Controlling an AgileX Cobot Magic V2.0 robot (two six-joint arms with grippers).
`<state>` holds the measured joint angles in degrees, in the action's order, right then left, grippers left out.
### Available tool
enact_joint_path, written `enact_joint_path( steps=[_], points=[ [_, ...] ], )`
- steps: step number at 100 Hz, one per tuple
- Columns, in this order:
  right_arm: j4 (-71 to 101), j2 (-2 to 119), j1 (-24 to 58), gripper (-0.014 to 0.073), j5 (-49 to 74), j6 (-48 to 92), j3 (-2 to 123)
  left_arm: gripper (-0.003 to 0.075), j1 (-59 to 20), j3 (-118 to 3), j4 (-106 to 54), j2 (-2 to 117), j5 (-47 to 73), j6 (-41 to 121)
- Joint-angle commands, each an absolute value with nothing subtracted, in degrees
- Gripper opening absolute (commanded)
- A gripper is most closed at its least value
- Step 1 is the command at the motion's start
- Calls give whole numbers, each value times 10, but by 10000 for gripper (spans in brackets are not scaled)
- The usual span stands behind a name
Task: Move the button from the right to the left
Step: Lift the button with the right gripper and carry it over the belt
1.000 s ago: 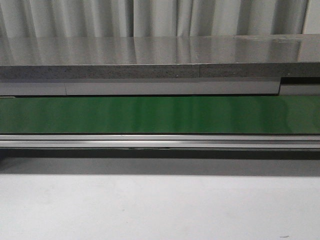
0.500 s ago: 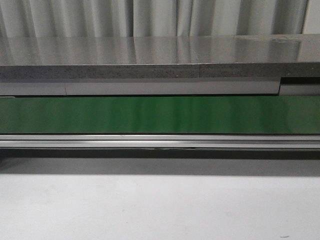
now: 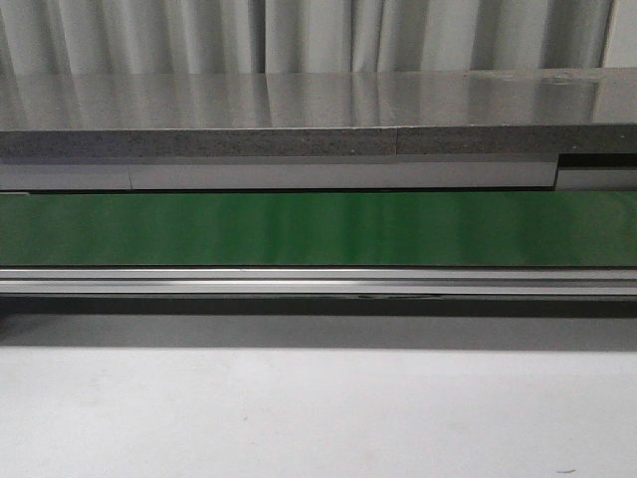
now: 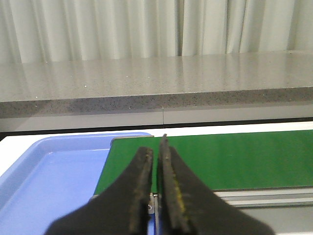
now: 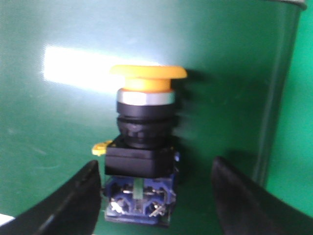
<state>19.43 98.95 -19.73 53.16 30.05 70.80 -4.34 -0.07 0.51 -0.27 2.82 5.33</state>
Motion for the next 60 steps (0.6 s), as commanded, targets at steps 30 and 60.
enact_joint_path(
  steps=[30, 60],
  points=[
    [259, 923, -195, 489, 519, 318, 719, 5, -49, 23, 0, -24, -20, 50],
    [279, 800, -168, 489, 468, 336, 712, 5, -49, 23, 0, -24, -20, 50]
  ],
)
